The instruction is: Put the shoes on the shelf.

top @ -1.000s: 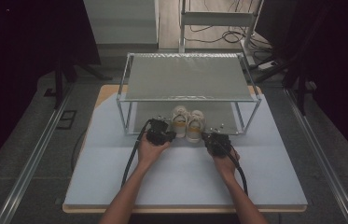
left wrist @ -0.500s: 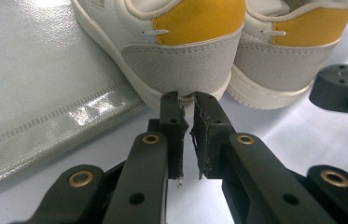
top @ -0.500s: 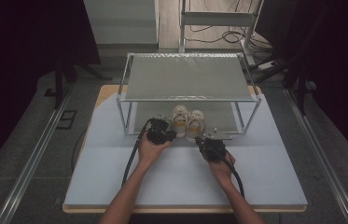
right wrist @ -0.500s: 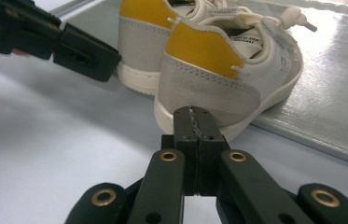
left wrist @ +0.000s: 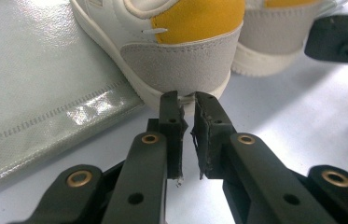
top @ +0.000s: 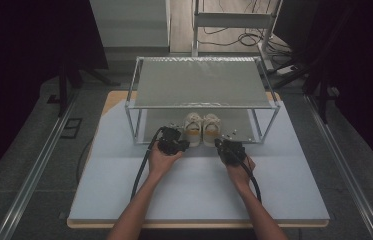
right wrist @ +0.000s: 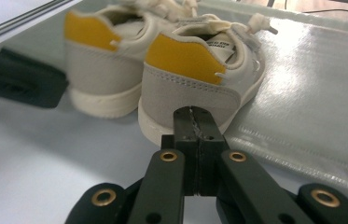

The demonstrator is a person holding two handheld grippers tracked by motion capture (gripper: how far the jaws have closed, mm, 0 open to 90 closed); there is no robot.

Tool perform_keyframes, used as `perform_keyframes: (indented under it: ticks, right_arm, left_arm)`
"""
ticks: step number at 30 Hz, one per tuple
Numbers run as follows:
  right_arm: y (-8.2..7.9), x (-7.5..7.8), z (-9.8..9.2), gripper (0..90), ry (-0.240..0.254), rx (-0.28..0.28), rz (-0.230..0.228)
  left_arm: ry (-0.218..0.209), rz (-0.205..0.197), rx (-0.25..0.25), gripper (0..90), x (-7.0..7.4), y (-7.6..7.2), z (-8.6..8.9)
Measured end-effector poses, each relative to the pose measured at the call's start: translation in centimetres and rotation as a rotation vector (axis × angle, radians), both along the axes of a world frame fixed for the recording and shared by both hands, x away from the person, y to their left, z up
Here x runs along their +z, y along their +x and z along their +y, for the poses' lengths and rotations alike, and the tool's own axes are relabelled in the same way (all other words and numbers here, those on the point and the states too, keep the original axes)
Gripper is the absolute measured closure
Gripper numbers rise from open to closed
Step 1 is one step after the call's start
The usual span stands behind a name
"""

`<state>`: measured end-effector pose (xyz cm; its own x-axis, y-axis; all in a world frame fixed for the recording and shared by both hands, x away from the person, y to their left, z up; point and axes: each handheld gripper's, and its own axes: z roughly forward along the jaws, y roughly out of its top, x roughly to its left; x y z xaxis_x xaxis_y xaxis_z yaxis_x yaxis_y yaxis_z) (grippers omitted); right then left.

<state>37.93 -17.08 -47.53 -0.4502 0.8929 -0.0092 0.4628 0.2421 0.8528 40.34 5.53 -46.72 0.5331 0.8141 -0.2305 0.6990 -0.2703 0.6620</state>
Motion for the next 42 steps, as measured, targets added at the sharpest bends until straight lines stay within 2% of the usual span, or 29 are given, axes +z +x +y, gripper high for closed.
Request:
perform_keyframes:
  ticks: [6, 11, 13, 14, 17, 21, 22, 23, 35, 37, 42]
  right_arm:
    - [1.2, -0.2, 0.2, 89.8, 0.012, -0.009, 0.015]
    - [1.4, -0.5, 0.5, 89.8, 0.023, -0.008, 0.018]
    - [1.4, -0.5, 0.4, 89.9, 0.028, -0.009, 0.019]
    - [1.4, -0.5, 0.4, 89.9, 0.028, -0.006, 0.021]
    - [1.5, -0.5, 0.4, 89.8, 0.029, -0.004, 0.025]
    - [1.6, -0.4, 0.3, 89.8, 0.023, -0.003, 0.028]
    - [1.7, -0.4, 0.3, 89.8, 0.022, -0.005, 0.029]
    - [1.8, -0.4, 0.3, 89.8, 0.020, -0.008, 0.025]
    - [4.2, -0.6, -0.5, 89.7, 0.016, -0.077, 0.047]
    - [4.5, -0.9, -0.4, 89.7, 0.012, -0.075, 0.055]
    - [4.7, -1.2, -0.1, 89.8, 0.018, -0.079, 0.040]
  left_arm:
    - [-0.003, -0.004, 0.008, 81.2, 0.0, 0.1, -0.2]
    - [0.011, -0.012, 0.007, 81.3, 0.1, 0.5, -0.5]
    - [0.016, -0.012, 0.013, 81.2, 0.2, 0.9, -0.5]
    - [0.031, -0.025, -0.007, 81.2, 0.3, 1.4, -0.4]
    - [0.030, -0.021, 0.006, 81.0, 0.2, 2.1, -0.6]
    - [0.062, -0.024, -0.012, 80.8, -0.2, 3.3, -0.9]
    - [0.062, -0.021, -0.011, 80.7, -0.4, 3.5, -1.1]
    - [0.033, 0.003, 0.027, 80.8, -0.5, 3.4, -1.4]
    - [0.020, -0.001, 0.021, 80.8, -0.7, 3.6, -1.5]
    - [0.021, -0.001, 0.019, 80.9, -0.7, 3.6, -1.5]
    - [0.023, 0.000, 0.017, 80.8, -0.7, 3.6, -1.5]
